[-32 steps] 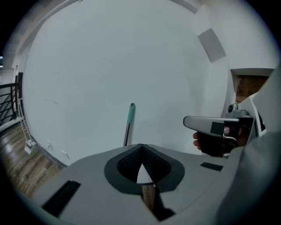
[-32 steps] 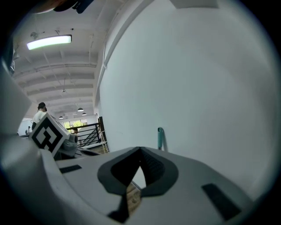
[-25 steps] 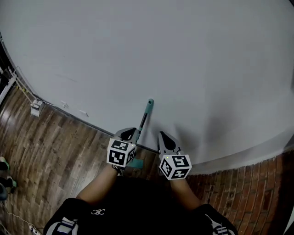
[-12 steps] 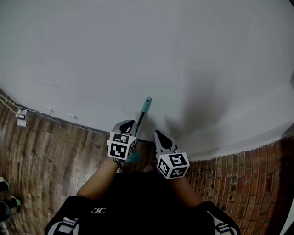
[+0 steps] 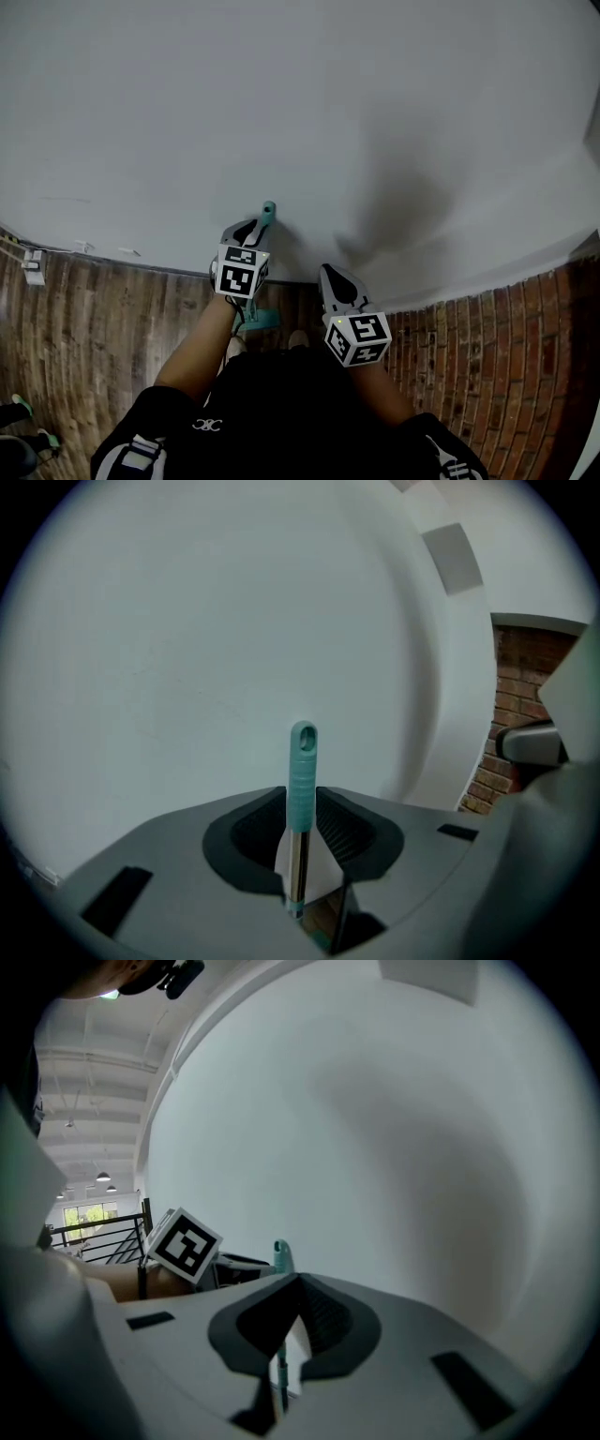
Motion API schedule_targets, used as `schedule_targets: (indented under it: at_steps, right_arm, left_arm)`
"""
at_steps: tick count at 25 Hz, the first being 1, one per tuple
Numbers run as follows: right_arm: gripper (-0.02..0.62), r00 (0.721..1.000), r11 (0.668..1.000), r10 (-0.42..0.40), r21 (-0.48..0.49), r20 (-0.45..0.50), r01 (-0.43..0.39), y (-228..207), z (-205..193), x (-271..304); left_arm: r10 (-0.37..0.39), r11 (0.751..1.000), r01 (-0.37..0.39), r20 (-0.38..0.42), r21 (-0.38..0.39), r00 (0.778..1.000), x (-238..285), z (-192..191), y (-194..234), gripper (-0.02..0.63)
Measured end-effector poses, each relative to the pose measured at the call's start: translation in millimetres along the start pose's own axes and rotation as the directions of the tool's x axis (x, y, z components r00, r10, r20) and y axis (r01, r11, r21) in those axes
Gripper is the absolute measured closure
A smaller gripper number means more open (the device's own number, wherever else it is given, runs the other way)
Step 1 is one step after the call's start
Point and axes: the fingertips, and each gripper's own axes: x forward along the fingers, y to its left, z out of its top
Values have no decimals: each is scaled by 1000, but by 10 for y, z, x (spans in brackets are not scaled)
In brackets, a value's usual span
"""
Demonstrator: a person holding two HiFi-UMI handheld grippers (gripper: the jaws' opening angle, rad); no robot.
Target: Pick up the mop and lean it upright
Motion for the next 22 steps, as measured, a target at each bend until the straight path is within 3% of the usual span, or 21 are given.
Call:
schedule_targets:
  at_steps: [5,10,22]
  right_arm:
    - [581,996,995,-87,44,0,86,-451,-40,-163]
    - [581,994,991,-110,81,2,110,-722,-81,-225]
    - [581,994,993,105,59,7,-105,-572,-26,114]
  left_arm:
    - [32,999,-31,-49,11,998,294,23,9,508]
    - [93,996,-93,-33,-12,995,293,35,3,499]
    - [135,989,-136,-15,-52,991,-125,-118,-137,499]
